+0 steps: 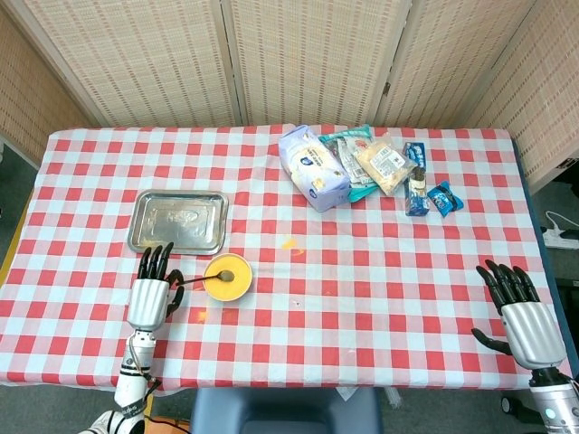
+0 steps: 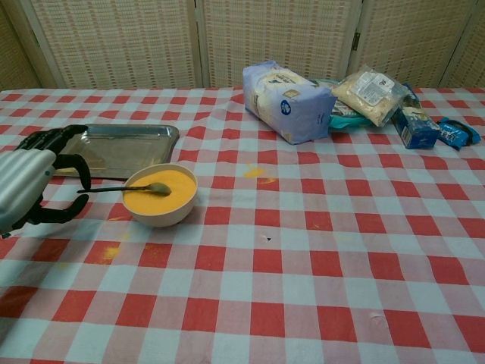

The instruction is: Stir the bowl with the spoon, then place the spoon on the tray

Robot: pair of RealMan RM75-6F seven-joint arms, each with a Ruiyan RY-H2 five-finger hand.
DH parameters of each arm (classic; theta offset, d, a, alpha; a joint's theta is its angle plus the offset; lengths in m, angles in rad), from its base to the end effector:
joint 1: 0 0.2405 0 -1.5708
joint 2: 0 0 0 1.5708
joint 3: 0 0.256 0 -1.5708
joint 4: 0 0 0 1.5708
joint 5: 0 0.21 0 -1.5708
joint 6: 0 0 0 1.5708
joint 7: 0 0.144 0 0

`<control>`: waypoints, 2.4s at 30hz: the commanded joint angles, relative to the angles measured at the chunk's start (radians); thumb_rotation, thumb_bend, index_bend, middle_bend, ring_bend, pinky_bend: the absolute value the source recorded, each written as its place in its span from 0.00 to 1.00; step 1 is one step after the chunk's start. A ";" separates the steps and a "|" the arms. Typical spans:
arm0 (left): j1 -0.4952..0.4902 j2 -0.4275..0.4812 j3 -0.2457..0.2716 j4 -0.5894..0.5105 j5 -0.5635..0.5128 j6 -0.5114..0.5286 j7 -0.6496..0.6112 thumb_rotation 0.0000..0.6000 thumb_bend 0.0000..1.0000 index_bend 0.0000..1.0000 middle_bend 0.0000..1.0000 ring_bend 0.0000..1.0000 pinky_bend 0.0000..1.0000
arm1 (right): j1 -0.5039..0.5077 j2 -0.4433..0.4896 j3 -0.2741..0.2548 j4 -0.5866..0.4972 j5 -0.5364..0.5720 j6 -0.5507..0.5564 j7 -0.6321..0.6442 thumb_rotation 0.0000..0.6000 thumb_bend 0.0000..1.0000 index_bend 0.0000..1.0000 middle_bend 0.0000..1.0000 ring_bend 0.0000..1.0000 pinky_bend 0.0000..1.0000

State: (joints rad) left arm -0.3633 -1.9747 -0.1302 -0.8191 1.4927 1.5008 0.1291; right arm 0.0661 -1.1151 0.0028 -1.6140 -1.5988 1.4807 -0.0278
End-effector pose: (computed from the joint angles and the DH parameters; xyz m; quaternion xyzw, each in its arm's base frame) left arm -0.2498 0.2681 -0.0449 -0.6116 -0.2935 -0.4516 0.5795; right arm -0.3052 -0.1645 0.1477 0.6350 -0.3772 0.3766 0.5591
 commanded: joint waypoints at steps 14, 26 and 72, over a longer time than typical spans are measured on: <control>0.000 0.001 -0.003 0.007 -0.003 0.006 -0.019 1.00 0.40 0.56 0.03 0.00 0.03 | 0.003 0.000 -0.002 -0.002 0.003 -0.008 -0.004 1.00 0.06 0.00 0.00 0.00 0.00; -0.003 0.004 -0.002 -0.002 0.000 0.008 -0.020 1.00 0.40 0.56 0.04 0.00 0.03 | 0.003 -0.001 -0.002 -0.002 0.003 -0.007 -0.006 1.00 0.06 0.00 0.00 0.00 0.00; 0.006 0.277 0.024 -0.422 -0.030 -0.114 -0.033 1.00 0.81 0.77 0.19 0.00 0.02 | 0.003 0.003 -0.009 -0.003 -0.008 -0.004 0.003 1.00 0.06 0.00 0.00 0.00 0.00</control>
State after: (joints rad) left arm -0.3621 -1.8006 -0.1112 -1.1030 1.4777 1.4300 0.0891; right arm 0.0689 -1.1119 -0.0057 -1.6166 -1.6067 1.4765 -0.0256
